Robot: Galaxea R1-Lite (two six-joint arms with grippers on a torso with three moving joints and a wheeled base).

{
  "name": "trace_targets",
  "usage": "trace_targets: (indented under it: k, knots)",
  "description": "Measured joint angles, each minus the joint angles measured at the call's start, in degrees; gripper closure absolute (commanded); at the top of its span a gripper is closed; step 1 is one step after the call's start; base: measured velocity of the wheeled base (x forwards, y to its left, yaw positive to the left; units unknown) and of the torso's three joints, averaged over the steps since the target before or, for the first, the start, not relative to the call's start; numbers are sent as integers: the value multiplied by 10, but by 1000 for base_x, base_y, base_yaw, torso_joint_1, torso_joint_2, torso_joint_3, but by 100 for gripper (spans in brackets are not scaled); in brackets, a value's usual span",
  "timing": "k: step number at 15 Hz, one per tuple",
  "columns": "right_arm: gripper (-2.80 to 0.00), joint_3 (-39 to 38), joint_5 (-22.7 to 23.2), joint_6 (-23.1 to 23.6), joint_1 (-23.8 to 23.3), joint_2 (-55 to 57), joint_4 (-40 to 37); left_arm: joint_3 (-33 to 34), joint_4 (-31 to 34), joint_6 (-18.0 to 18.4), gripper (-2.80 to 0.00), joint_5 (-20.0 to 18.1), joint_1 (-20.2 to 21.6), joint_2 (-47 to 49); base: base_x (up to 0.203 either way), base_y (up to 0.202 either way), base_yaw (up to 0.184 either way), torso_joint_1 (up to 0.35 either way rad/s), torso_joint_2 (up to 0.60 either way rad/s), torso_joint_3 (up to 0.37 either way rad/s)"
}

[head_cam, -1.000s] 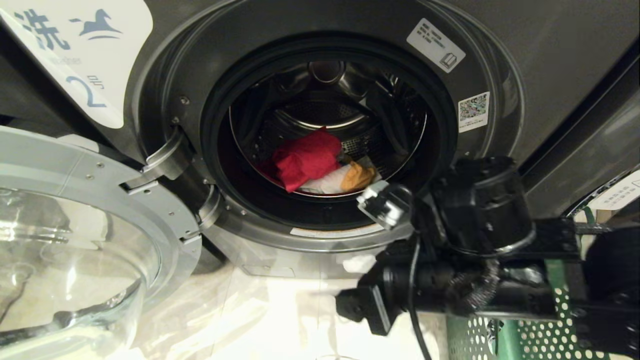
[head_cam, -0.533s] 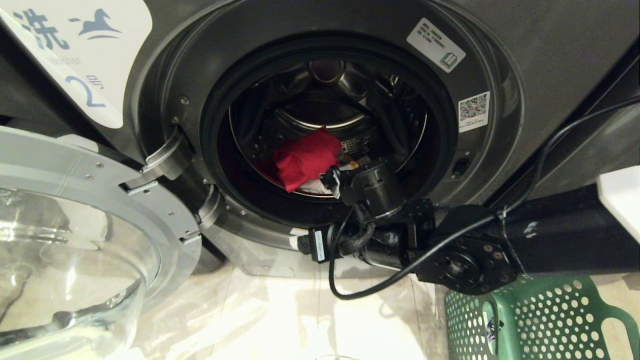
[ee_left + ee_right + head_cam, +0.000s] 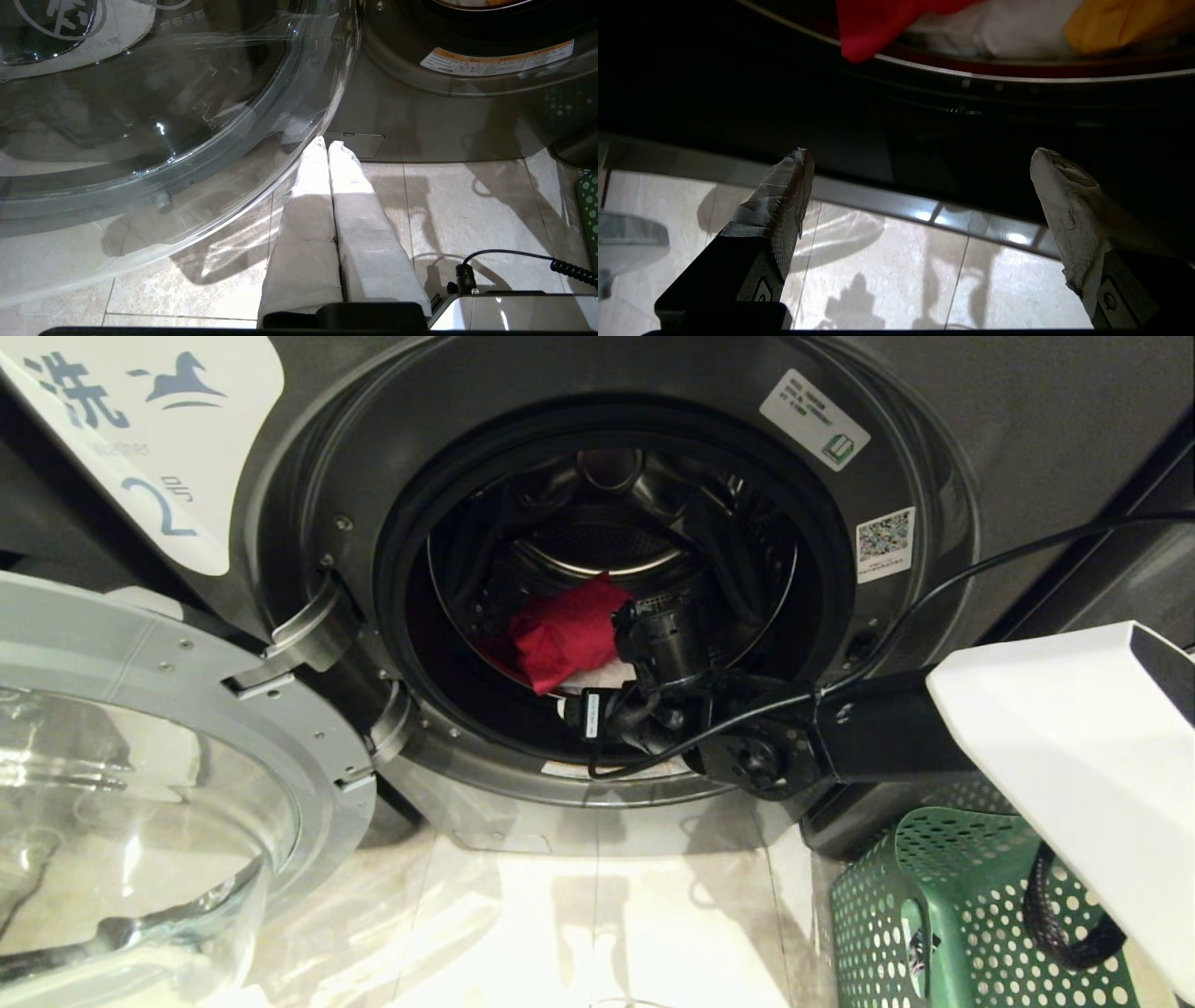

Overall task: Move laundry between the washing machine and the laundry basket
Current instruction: Pick a cloth and place it into the basket

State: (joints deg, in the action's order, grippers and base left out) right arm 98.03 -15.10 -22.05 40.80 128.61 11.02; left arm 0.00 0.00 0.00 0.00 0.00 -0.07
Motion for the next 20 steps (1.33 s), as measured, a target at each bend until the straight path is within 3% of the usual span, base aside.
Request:
trace_targets:
  k: [4, 7, 12, 15, 20]
  knots:
    - [-280, 117, -10, 3, -16, 62, -20, 0, 0, 0, 0, 0, 0, 0, 0, 0, 0, 0, 0, 0]
    - [-280, 143, -29, 4, -23, 95, -5, 0, 0, 0, 0, 0, 0, 0, 0, 0, 0, 0, 0, 0]
    - [-280, 146, -72, 40, -33, 123, 122, 0, 0, 0, 0, 0, 0, 0, 0, 0, 0, 0, 0, 0]
    - [-280, 146, -72, 83, -44, 134, 196, 0, 0, 0, 0, 0, 0, 0, 0, 0, 0, 0, 0, 0]
    - [-280, 146, -70, 96, -46, 171, 315, 0, 0, 0, 0, 0, 0, 0, 0, 0, 0, 0, 0, 0]
